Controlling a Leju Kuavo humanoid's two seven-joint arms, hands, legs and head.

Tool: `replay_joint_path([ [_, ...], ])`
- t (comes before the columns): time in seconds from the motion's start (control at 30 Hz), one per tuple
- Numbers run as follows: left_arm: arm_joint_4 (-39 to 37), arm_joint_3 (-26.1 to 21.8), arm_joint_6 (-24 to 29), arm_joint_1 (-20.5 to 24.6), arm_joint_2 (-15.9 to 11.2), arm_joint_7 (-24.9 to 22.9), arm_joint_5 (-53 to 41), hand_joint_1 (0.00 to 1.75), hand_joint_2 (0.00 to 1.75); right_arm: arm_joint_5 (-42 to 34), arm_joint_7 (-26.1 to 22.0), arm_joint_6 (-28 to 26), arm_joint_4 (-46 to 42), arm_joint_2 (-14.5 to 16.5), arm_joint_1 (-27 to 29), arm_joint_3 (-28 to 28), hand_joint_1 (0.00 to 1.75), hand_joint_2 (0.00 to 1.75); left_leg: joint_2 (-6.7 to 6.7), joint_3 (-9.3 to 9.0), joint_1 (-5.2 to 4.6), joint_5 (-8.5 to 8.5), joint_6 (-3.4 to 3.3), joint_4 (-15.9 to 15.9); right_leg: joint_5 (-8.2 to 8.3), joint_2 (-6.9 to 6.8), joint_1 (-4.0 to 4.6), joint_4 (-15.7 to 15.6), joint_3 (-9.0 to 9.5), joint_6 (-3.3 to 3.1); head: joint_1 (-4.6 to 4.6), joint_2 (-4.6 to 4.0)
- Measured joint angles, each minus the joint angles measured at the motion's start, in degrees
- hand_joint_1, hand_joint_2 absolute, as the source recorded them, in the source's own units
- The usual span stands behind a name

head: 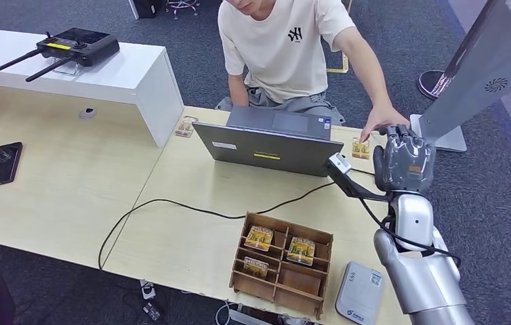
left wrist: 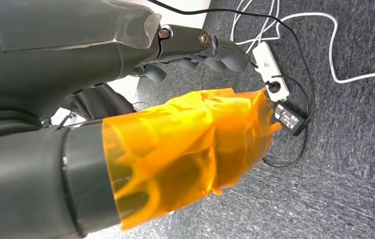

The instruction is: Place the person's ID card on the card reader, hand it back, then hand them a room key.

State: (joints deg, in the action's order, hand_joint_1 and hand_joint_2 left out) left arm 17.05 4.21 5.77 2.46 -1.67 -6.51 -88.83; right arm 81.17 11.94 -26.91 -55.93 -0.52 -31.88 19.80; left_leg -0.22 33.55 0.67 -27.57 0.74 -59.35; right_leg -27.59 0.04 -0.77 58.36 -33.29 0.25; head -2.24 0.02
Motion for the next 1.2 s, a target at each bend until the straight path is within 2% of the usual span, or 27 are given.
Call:
replay_joint_path([
  [0.2, 0.00, 0.21, -0.09, 0.01, 0.01, -0.18, 0.33, 0.00, 0.00, -0.34, -1.17, -0.70, -0.07, 0.06, 0.68, -0.03, 0.00, 1.75, 0.00, 0.00, 0.00, 0.00, 0.00, 0.00, 0.00, 0.00, 0.00, 0.00, -0.01, 0.00, 0.00, 0.00],
  [0.5, 0.00, 0.49, 0.08, -0.05, -0.04, -0.88, 2.55, 0.00, 0.00, -6.26, -7.84, -3.35, -6.26, 1.97, 6.25, 0.05, 0.00, 1.75, 0.00, 0.01, 0.01, -0.01, 0.00, 0.01, -0.01, 0.00, 0.00, 0.00, -0.01, 0.01, 0.00, 0.00],
  [0.57, 0.00, 0.48, 0.67, -0.27, -0.04, -1.26, 3.38, 0.00, 0.00, -11.73, -10.34, -3.93, -9.18, 2.78, 8.72, 0.08, 0.00, 1.75, 0.00, 0.02, 0.01, -0.02, 0.01, 0.01, -0.03, 0.00, 0.00, 0.00, -0.01, 0.00, 0.01, 0.00],
  [0.73, 0.00, 0.06, 3.16, -1.94, 0.03, -2.38, 5.67, 0.00, 0.00, -31.50, -17.16, -2.77, -19.41, 5.78, 16.85, 0.13, 0.00, 1.75, 0.00, 0.03, 0.01, -0.08, 0.02, 0.03, -0.08, 0.00, 0.01, -0.01, -0.03, -0.02, -0.01, 0.00],
  [0.9, -0.42, -1.55, 6.12, -3.89, 0.26, -3.01, 7.58, 0.00, 0.00, -57.67, -23.04, 4.05, -29.96, 7.97, 25.74, 0.09, 0.00, 1.75, 0.00, 0.05, 0.01, -0.13, 0.05, 0.04, -0.14, -0.02, 0.01, -0.03, -0.05, -0.02, 0.00, 0.00],
  [1.0, -1.21, -2.62, 7.29, -4.63, 0.29, -3.01, 8.19, 0.00, 0.00, -67.12, -24.77, 7.03, -34.79, 8.47, 30.52, 0.02, 0.00, 1.75, 0.00, 0.06, 0.01, -0.14, 0.05, 0.04, -0.14, -0.01, 0.01, -0.03, -0.06, -0.02, 0.00, 0.00],
  [1.07, -1.61, -3.16, 7.49, -4.88, 0.43, -2.98, 8.17, 0.00, 0.00, -69.31, -25.17, 7.86, -37.11, 8.57, 32.72, -0.04, 0.00, 0.87, 0.01, 0.05, 0.00, -0.14, 0.05, 0.04, -0.14, 0.00, 0.00, -0.05, -0.06, -0.02, -0.01, 0.00],
  [1.13, -1.83, -3.25, 7.40, -4.93, 1.91, -3.97, 6.74, 0.00, 0.00, -71.28, -25.29, 8.26, -39.22, 8.76, 34.77, -0.39, 0.00, 0.00, -0.04, 0.04, -0.06, -0.15, 0.03, 0.03, -0.15, -0.08, -0.05, -0.07, -0.04, -0.01, -0.04, 0.00],
  [1.2, -1.89, -2.65, 7.01, -5.00, 5.25, -6.73, 4.41, 0.00, 0.00, -73.75, -25.41, 8.52, -41.88, 9.16, 37.66, -1.06, 0.00, 0.00, -0.15, 0.05, -0.15, -0.16, -0.06, 0.03, -0.19, -0.21, -0.14, -0.08, 0.00, 0.08, -0.04, 0.00],
])
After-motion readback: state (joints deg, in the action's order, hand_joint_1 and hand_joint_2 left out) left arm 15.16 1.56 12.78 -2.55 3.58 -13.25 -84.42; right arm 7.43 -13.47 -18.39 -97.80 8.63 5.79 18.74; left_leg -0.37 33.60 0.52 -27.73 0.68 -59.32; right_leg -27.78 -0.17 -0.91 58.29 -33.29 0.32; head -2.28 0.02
